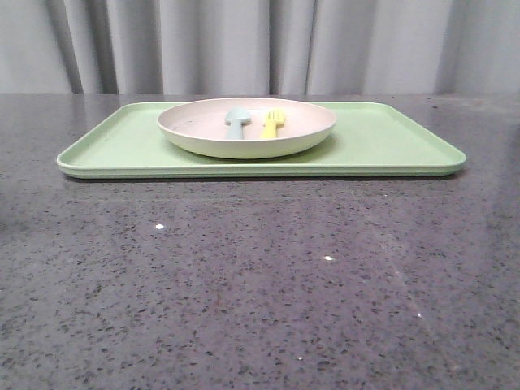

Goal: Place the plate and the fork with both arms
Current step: 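Raise the left gripper away from the plate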

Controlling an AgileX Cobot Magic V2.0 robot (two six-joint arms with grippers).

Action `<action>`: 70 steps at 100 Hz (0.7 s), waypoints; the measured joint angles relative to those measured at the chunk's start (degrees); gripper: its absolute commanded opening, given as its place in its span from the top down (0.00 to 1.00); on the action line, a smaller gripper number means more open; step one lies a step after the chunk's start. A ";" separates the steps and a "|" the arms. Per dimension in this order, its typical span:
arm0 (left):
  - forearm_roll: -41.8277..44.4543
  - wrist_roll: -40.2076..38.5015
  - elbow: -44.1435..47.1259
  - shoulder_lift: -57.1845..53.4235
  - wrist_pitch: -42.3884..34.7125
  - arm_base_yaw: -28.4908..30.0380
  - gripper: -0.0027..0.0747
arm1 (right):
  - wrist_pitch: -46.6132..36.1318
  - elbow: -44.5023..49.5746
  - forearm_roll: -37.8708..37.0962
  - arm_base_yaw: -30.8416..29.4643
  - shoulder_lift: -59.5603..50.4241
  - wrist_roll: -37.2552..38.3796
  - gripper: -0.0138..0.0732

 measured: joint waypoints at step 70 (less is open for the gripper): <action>0.12 0.00 18.02 -21.35 -0.10 -0.01 0.42 | 2.56 0.00 1.87 0.00 0.00 0.00 0.31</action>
